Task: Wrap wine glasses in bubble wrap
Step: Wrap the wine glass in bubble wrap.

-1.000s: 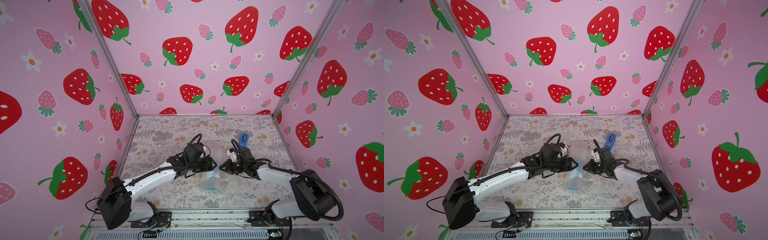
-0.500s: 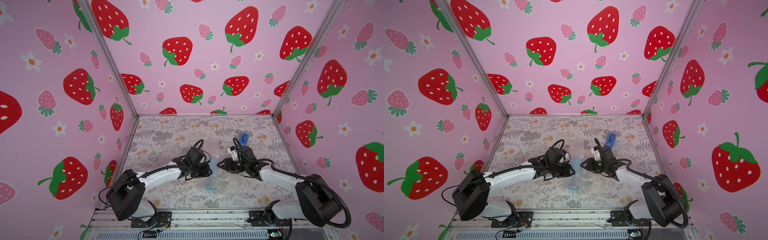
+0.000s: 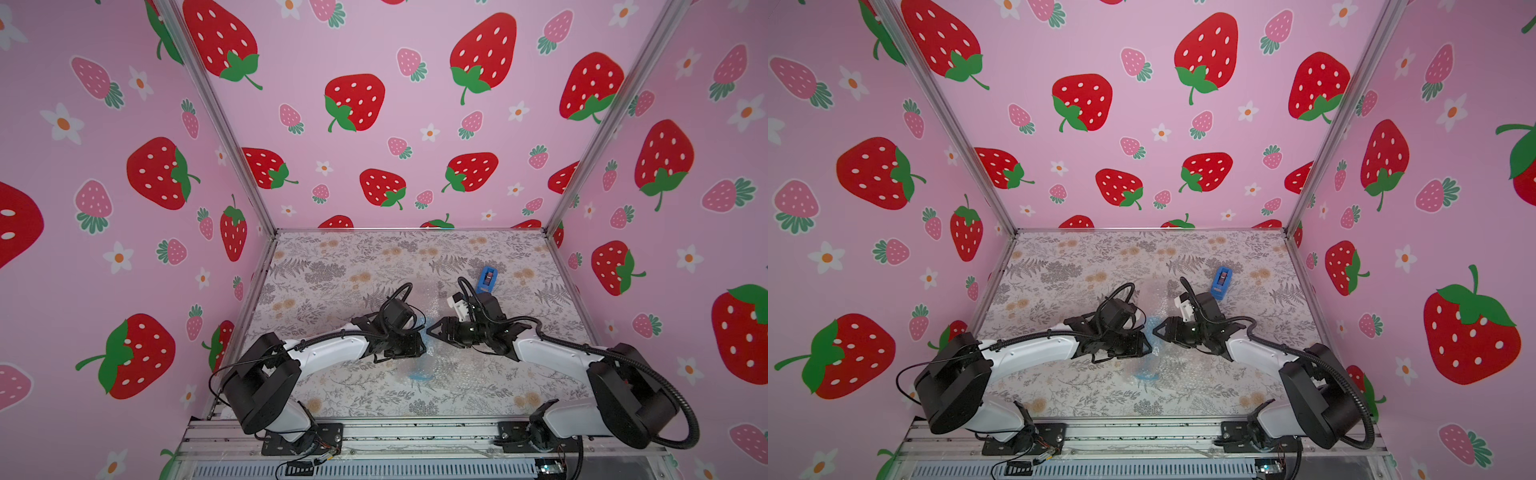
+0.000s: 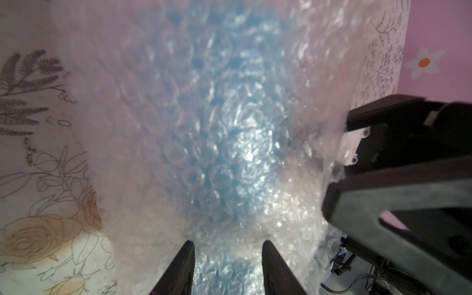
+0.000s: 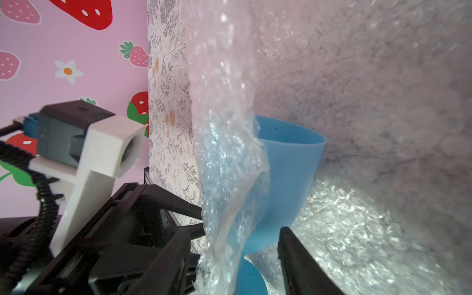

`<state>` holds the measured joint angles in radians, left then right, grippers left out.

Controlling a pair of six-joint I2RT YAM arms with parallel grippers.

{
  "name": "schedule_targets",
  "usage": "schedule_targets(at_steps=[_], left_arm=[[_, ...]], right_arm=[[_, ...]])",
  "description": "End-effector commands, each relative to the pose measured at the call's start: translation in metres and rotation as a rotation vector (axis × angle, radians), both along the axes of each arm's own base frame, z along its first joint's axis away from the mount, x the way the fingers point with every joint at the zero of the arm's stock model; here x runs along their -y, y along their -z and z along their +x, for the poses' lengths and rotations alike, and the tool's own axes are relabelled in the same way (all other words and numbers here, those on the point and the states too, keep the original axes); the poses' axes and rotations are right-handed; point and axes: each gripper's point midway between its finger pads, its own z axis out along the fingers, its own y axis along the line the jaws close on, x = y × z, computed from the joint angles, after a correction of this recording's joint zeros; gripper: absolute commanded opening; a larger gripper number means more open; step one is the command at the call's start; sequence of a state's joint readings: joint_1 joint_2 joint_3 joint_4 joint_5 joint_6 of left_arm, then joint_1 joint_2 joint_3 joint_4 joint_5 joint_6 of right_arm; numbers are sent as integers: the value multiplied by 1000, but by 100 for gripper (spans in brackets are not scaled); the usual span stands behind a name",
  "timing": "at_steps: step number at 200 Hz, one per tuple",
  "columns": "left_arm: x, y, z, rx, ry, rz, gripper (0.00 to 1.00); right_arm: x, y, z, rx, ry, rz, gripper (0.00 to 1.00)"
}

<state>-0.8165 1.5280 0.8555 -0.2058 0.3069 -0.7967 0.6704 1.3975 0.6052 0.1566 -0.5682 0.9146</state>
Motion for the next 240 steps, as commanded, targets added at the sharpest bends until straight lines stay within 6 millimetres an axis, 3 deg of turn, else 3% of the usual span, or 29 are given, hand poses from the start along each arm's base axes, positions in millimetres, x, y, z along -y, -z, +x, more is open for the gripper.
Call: schedule_targets(at_steps=[1, 28, 63, 87, 113, 167, 240], left_arm=[[8, -19, 7, 34, 0, -33, 47], [3, -34, 8, 69, -6, -37, 53], [-11, -65, 13, 155, -38, -79, 73], [-29, -74, 20, 204, -90, -89, 89], [-35, -67, 29, 228, -89, -93, 97], [-30, -31, 43, 174, -51, -81, 98], [-19, -22, 61, 97, -108, -185, 99]], right_arm=[[0, 0, 4, 7, 13, -26, 43], [8, 6, 3, 11, 22, -74, 22], [18, 19, 1, 10, 37, -142, 13], [24, 28, -1, 3, 41, -184, 8], [27, 35, 1, 1, 47, -208, 8], [20, 46, 7, -8, 54, -198, 7], [7, 48, 15, 17, 48, -145, 7]])
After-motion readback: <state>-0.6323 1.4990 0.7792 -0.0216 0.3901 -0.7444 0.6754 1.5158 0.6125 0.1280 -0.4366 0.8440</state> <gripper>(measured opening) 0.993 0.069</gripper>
